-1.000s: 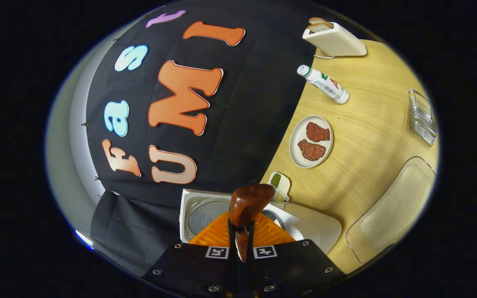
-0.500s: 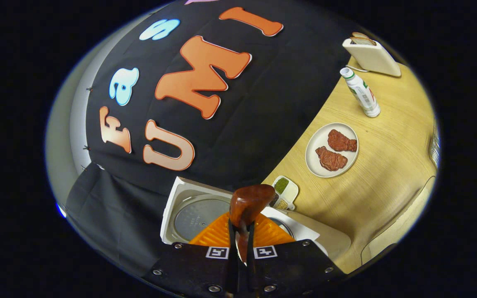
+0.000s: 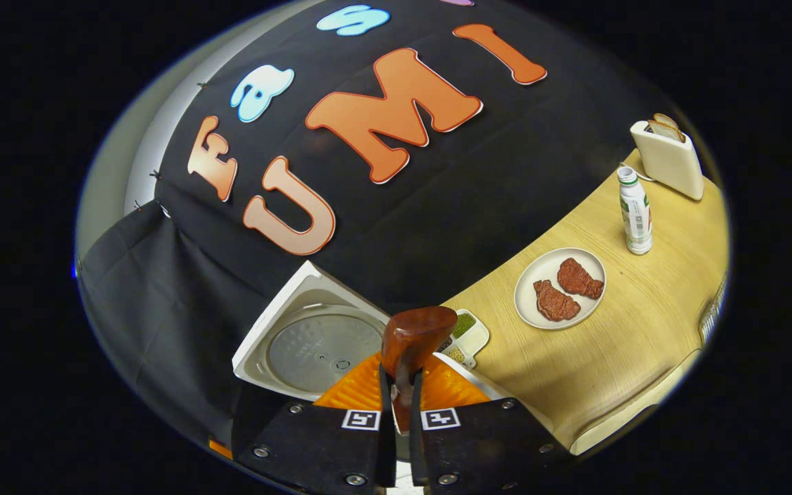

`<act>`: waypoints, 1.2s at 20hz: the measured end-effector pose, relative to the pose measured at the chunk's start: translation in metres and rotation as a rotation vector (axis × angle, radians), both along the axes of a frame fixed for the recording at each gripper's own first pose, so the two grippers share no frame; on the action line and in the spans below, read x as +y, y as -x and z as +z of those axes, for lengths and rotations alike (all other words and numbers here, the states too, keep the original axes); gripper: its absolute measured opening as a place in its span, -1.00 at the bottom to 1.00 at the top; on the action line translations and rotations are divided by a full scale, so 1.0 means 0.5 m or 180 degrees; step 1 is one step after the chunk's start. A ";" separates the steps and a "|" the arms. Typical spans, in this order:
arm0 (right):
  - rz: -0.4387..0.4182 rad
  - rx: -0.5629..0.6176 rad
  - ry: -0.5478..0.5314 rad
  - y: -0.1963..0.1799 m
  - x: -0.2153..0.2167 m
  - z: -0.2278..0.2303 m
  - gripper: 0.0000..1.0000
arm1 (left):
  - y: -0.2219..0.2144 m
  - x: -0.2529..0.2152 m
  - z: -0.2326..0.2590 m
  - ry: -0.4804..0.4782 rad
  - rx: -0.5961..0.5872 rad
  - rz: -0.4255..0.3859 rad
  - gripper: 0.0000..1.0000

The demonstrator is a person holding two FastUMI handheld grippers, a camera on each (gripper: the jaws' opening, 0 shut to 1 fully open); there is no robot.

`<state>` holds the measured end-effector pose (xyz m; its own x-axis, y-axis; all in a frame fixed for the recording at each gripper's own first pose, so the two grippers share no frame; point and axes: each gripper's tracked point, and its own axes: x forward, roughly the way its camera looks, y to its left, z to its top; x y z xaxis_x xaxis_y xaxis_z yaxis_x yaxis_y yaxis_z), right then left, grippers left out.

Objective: Close the left gripper, press the button to open the rice cooker; take a wooden spoon from the chopstick holder with the right hand, scoop a spoonful of rice and pour it into the rice cooker, then put the wooden spoon back into the chopstick holder.

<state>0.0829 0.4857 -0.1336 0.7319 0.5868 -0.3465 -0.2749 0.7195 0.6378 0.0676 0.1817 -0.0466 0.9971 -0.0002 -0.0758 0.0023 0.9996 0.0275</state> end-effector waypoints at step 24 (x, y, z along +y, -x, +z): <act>0.0470 -0.1099 0.0865 0.034 0.059 0.067 -0.85 | -0.003 0.014 -0.006 0.0012 0.0001 0.0053 1.00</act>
<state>0.0657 0.5153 -0.1000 0.7468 0.6151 -0.2529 -0.5502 0.7850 0.2846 0.0693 0.1885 -0.0495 0.9970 0.0161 -0.0762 -0.0143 0.9996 0.0238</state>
